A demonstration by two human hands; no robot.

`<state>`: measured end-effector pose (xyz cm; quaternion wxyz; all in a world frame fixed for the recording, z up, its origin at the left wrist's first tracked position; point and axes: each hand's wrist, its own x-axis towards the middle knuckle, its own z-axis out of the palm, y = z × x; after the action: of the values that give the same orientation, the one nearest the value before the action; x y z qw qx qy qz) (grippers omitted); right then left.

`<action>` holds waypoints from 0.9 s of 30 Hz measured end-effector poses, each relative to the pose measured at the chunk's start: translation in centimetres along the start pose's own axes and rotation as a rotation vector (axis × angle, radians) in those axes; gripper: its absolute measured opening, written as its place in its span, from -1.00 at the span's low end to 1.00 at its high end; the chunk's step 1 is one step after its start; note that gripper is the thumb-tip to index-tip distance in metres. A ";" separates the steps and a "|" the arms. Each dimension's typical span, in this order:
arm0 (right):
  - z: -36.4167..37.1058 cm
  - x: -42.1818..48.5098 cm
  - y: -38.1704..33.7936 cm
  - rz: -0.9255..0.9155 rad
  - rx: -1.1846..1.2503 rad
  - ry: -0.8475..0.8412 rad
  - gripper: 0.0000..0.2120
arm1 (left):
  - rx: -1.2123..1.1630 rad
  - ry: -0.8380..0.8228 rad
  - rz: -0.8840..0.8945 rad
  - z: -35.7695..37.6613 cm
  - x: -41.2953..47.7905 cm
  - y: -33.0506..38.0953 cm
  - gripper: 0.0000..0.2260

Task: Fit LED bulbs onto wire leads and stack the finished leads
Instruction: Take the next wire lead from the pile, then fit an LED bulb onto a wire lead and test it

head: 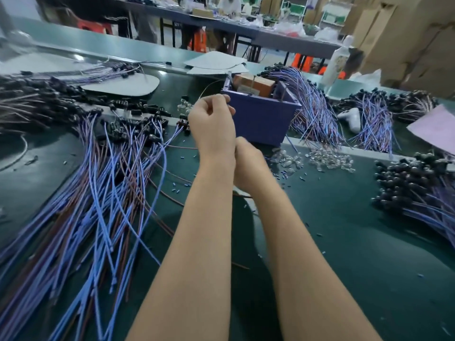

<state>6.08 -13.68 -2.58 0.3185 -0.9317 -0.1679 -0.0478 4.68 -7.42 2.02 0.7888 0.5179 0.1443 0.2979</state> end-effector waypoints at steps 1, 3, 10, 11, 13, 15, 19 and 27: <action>-0.9 0.1 1.1 0.041 0.018 0.027 -0.90 | 0.017 0.000 -0.011 0.4 -0.2 -0.5 -0.82; -2.5 -0.4 2.8 0.032 0.076 0.055 -0.82 | 0.075 -0.009 -0.002 1.2 -0.8 -1.5 -0.85; -5.9 -2.0 8.8 0.261 0.124 0.322 -0.78 | 0.931 -0.177 0.150 2.0 -1.6 -4.6 -0.78; -6.0 -2.3 9.2 0.288 0.140 0.336 -0.78 | 1.068 -0.202 0.085 1.7 -1.3 -5.0 -0.73; -6.1 -2.7 9.7 0.321 0.174 0.355 -0.78 | 1.252 -0.244 -0.043 1.0 -0.9 -5.5 -0.66; -6.1 -2.9 9.8 0.340 0.218 0.347 -0.78 | 1.305 -0.294 -0.116 0.7 -0.6 -6.2 -0.68; -6.2 -3.1 8.9 0.302 0.297 0.218 -0.82 | 1.162 -0.429 -0.170 1.2 -0.9 -6.9 -0.70; -6.6 -3.9 7.5 0.087 0.721 -0.028 -0.85 | 0.578 -0.604 0.086 3.1 -2.6 -4.9 -0.88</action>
<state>5.07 -24.37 -2.47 0.6261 -0.7662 -0.1387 0.0410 5.89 -12.66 -1.34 0.6046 0.7877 -0.0373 0.1126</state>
